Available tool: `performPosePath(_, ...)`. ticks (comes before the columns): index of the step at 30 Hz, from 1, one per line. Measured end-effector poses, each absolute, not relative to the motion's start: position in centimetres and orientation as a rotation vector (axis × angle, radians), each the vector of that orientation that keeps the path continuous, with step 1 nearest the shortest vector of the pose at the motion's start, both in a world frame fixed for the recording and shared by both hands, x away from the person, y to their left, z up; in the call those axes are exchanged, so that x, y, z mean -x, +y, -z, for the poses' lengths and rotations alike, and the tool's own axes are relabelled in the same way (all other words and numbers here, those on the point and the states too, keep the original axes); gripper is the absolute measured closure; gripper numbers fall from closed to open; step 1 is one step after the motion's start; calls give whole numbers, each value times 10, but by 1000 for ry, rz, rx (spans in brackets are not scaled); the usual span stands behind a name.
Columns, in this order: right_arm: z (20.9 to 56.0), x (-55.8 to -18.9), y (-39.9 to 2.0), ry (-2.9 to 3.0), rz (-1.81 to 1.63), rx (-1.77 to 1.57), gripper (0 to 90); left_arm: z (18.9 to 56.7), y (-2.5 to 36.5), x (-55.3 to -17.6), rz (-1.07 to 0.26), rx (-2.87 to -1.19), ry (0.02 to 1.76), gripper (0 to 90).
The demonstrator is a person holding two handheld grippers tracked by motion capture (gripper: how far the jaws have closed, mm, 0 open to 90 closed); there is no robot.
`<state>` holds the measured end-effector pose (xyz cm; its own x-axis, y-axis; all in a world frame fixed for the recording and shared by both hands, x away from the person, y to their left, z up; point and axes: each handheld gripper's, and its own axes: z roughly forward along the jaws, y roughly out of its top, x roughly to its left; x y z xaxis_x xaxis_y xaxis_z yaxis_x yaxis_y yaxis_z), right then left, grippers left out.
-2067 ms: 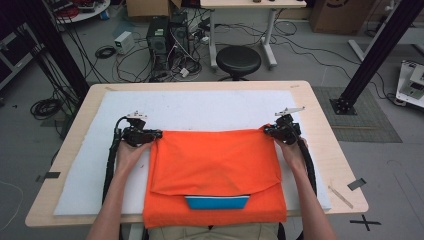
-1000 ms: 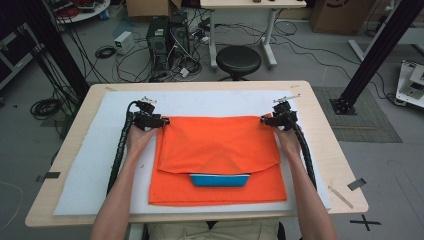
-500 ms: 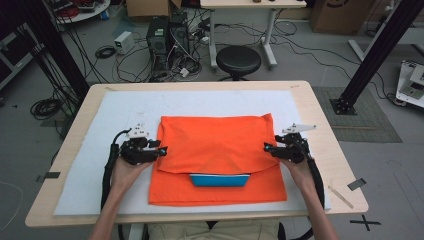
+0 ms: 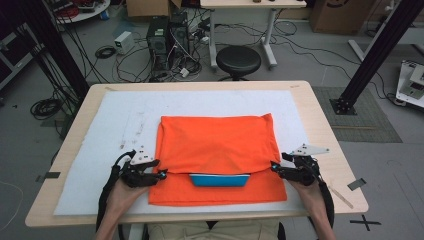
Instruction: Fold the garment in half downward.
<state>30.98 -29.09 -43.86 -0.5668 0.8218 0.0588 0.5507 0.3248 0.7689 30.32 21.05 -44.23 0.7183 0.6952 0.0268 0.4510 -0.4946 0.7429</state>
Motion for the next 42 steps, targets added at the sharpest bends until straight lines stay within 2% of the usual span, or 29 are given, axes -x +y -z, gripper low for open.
performPosePath(8,441,-300,-296,2259,-1095,-1209,411,444,210,-306,-455,-2174,862,713)
performPosePath(12,442,-301,-296,2267,-1087,-1186,443,444,211,-306,-456,-2165,861,816)
performPosePath(23,445,-307,-278,2301,-942,-1080,569,445,213,-308,-439,-2147,857,827)
performPosePath(30,445,-311,-272,2291,-883,-1048,832,445,216,-306,-431,-2127,848,833)
performPosePath(34,442,-305,-274,2282,-894,-1036,863,442,219,-302,-429,-2110,839,839)
performPosePath(42,435,-286,-286,2278,-990,-1060,868,437,224,-287,-417,-2093,802,844)
